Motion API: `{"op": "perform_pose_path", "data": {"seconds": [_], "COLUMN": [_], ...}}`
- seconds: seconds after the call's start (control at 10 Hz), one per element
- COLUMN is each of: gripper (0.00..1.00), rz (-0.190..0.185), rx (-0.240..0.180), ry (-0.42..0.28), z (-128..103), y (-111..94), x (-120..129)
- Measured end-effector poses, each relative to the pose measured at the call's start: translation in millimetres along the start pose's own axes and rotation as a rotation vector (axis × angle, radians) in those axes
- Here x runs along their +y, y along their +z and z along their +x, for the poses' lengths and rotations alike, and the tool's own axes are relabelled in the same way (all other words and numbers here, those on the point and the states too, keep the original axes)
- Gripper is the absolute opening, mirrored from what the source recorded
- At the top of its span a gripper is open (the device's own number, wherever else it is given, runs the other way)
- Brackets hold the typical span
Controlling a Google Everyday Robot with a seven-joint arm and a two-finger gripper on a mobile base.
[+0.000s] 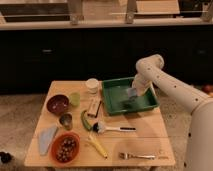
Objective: Place sponge in tray
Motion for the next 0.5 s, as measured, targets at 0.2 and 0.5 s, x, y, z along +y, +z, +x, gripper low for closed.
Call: {"op": "perform_pose_path", "data": {"seconds": [0.2, 0.5], "gripper": [0.0, 0.0], "rz": [0.015, 0.019], "rx": [-0.058, -0.131], "ry": [-0.011, -0.016], "z": [-8.3, -13.6], "y": [5.7, 15.6], "x": [-4.3, -2.9]}}
